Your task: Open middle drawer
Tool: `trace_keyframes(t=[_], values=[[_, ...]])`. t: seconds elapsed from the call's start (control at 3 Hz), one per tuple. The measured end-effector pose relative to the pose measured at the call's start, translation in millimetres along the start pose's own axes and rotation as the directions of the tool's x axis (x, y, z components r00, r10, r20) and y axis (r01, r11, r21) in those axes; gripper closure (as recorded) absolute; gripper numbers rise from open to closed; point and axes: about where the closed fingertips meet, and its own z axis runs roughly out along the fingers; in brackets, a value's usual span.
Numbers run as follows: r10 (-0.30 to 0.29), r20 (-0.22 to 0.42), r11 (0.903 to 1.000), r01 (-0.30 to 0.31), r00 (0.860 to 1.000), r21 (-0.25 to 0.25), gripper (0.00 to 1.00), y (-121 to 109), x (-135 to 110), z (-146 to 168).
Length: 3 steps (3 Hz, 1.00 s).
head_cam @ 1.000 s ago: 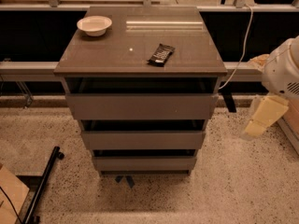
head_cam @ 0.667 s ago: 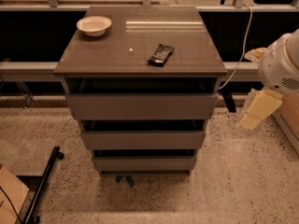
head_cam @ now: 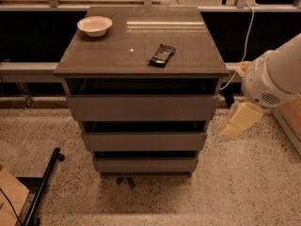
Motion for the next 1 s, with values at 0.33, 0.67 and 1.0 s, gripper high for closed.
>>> trace_keyframes(t=[0.33, 0.67, 1.0], values=[[-0.010, 0.057, 0.9999, 0.011, 0.998, -0.012, 0.00, 16, -14, 52], [-0.007, 0.076, 0.9996, 0.009, 0.997, -0.029, 0.00, 29, -18, 131], [0.169, 0.080, 0.9832, -0.162, 0.982, -0.084, 0.00, 28, -7, 215]])
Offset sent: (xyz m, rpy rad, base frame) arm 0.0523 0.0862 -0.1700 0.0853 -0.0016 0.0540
